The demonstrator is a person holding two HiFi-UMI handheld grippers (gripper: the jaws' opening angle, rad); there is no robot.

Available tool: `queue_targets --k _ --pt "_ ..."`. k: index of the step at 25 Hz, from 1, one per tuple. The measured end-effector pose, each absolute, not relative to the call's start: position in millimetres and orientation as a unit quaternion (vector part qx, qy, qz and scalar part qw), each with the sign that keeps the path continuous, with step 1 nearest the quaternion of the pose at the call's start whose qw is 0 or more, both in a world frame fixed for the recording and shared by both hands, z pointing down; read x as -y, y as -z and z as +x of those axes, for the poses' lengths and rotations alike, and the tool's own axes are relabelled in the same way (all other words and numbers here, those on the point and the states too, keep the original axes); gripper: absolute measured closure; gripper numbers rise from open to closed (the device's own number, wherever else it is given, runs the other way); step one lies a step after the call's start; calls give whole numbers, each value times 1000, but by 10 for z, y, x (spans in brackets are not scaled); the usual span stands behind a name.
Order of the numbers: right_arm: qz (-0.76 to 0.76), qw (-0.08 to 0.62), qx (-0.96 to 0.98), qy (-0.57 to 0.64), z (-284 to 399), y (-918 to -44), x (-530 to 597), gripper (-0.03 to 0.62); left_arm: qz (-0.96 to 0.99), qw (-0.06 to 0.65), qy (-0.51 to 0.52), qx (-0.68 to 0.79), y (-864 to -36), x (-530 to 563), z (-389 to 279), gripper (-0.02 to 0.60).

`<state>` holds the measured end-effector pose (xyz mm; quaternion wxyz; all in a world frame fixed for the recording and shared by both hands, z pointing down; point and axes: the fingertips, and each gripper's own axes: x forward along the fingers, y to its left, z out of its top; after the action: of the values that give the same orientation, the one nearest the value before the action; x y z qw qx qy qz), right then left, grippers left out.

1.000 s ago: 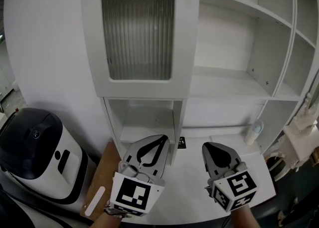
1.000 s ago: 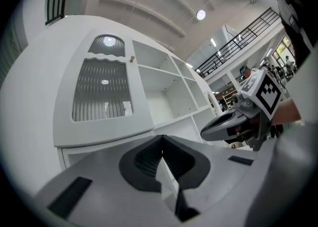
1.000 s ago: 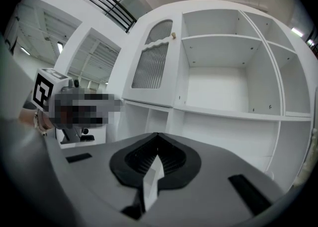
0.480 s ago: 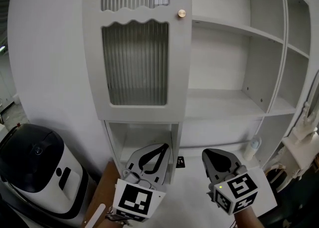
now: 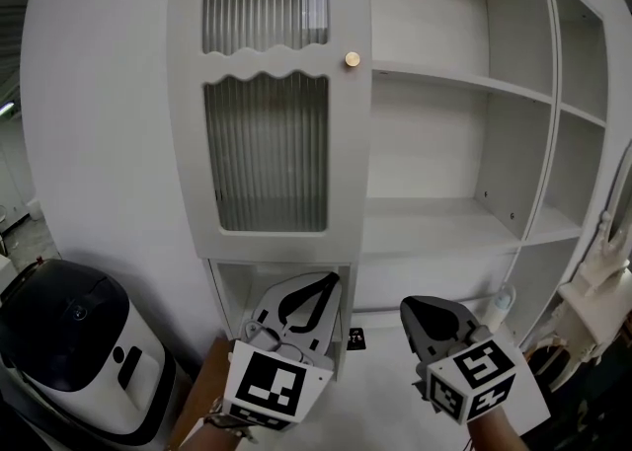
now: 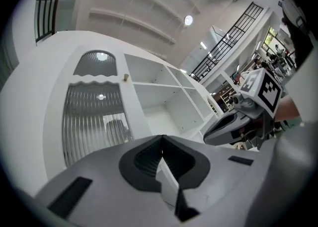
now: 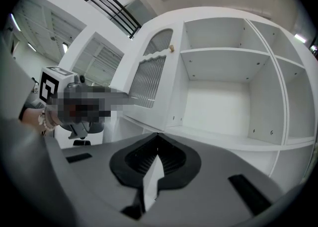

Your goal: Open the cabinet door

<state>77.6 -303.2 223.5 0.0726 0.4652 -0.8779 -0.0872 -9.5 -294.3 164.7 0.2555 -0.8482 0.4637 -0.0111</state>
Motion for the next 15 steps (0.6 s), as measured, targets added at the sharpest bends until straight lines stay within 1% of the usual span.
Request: queue_targets --k 12,15 --pt "477 80 870 93 901 -2086 2968 594 -838 297 -10 -459 -1068 3024 58 580" --pt "475 72 872 93 939 -2082 2987 594 -833 305 -11 -462 -968 3089 81 580"
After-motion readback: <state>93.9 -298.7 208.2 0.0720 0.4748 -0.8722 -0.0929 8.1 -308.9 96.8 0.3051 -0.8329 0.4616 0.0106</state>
